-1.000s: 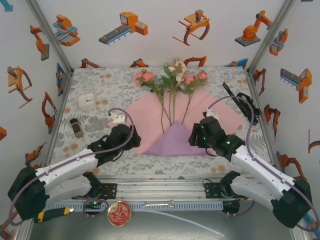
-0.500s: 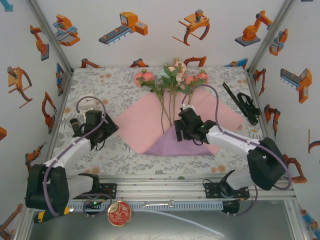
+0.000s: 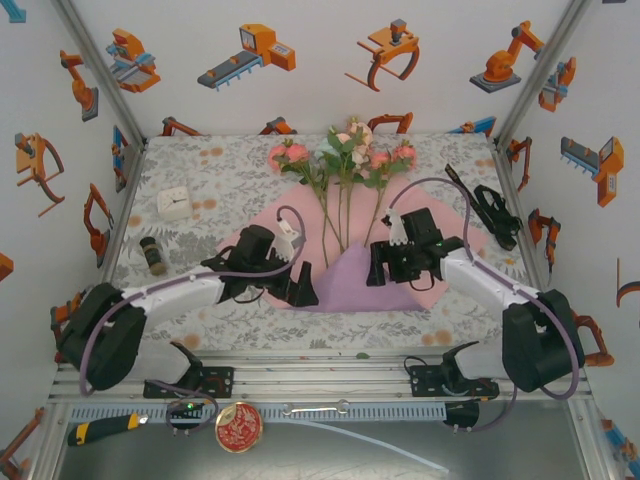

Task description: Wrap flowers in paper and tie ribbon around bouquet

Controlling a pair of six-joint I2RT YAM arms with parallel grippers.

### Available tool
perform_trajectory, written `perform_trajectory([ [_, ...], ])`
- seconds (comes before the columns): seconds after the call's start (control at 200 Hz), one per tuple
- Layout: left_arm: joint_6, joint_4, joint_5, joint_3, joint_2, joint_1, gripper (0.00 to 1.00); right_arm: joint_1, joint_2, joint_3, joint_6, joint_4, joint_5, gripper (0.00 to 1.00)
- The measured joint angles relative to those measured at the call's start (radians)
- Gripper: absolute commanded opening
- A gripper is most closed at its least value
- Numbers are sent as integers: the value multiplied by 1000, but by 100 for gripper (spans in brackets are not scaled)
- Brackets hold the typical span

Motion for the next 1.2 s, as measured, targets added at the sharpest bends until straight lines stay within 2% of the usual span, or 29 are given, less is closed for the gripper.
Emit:
perform_trajectory([
  [0.14,24,-13,10,19,85,-76,28,-1,-6,-5,26,-7,2,22],
  [0.215,16,-15,6,19,83,-100,11,-2,-34,-8,43,-14,2,14],
  [0.25,6,-13,5,18,76,-104,9,-1,-62,-17,51,-16,-3,11],
  [0.355,-21,2,-13,-8,27,-126,7,0,-173,-51,76,-37,-20,4],
  [0.461,-51,7,-47,-39,-42,-180,8,8,-287,-69,94,-73,-32,4],
  [0.526,-66,14,-69,-53,-77,-205,16,13,-346,-72,100,-87,-32,4],
  [0.621,-78,24,-127,-55,-100,-214,21,13,-378,-73,100,-84,-6,6],
  [0.671,-79,30,-169,-54,-96,-214,34,13,-364,-73,98,-81,24,7],
  [0.711,-84,35,-204,-51,-87,-213,41,13,-343,-72,94,-77,47,10],
  [0.816,-86,48,-272,-23,-19,-213,44,13,-245,-55,77,-53,103,17],
  [0.916,-86,71,-300,1,50,-213,45,13,-129,-22,56,-21,144,30],
  [1.001,-87,107,-295,1,84,-213,45,13,-59,-12,54,3,181,45],
  [1.046,-90,126,-288,1,98,-213,43,13,-34,-12,50,8,203,47],
  [1.091,-95,142,-285,3,115,-213,36,13,-14,-12,53,12,222,50],
  [1.201,-116,164,-286,9,153,-213,6,13,-15,-12,68,13,270,60],
])
